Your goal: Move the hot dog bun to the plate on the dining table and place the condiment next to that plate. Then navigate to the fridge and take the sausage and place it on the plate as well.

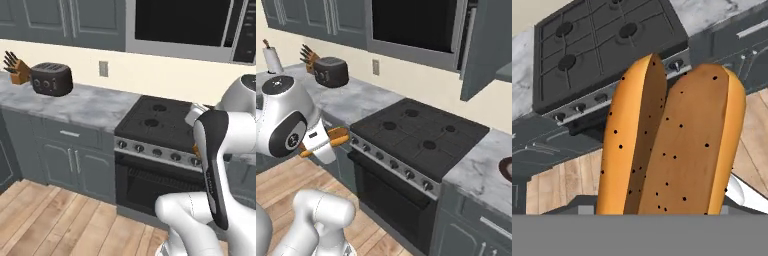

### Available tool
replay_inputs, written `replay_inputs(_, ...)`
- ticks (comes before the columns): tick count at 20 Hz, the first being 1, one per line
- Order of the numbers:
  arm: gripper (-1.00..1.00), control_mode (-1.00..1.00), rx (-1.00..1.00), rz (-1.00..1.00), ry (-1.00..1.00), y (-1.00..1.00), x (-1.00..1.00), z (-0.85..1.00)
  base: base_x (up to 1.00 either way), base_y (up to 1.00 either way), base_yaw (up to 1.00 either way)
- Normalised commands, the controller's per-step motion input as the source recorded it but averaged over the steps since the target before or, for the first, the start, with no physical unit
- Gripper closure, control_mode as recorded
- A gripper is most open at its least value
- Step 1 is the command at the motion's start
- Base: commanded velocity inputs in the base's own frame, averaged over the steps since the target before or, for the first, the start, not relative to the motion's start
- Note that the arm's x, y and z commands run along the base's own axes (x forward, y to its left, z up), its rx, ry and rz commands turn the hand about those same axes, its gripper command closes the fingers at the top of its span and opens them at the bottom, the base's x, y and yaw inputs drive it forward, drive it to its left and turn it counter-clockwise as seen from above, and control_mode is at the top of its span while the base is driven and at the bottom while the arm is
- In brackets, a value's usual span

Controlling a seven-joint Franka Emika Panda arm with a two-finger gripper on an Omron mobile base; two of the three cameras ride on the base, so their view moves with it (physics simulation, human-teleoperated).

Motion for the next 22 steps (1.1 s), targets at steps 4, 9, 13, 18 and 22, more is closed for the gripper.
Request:
replay_inputs(4, 1.00, 1.00, 0.00, 0.00, 0.00, 0.00, 0.00, 0.00, -0.12, 0.58, 0.76)
replay_inputs(9, 1.00, 1.00, 0.00, 0.00, 0.00, 0.00, 0.00, 0.00, -0.10, 0.50, 0.80)
replay_inputs(13, 1.00, 1.00, 0.00, 0.00, 0.00, 0.00, 0.00, 0.00, -0.15, 0.55, 0.79)
replay_inputs(18, 1.00, 1.00, 0.00, 0.00, 0.00, 0.00, 0.00, 0.00, -0.13, 0.52, 0.81)
replay_inputs(22, 1.00, 1.00, 0.00, 0.00, 0.00, 0.00, 0.00, 0.00, -0.07, 0.43, 0.83)
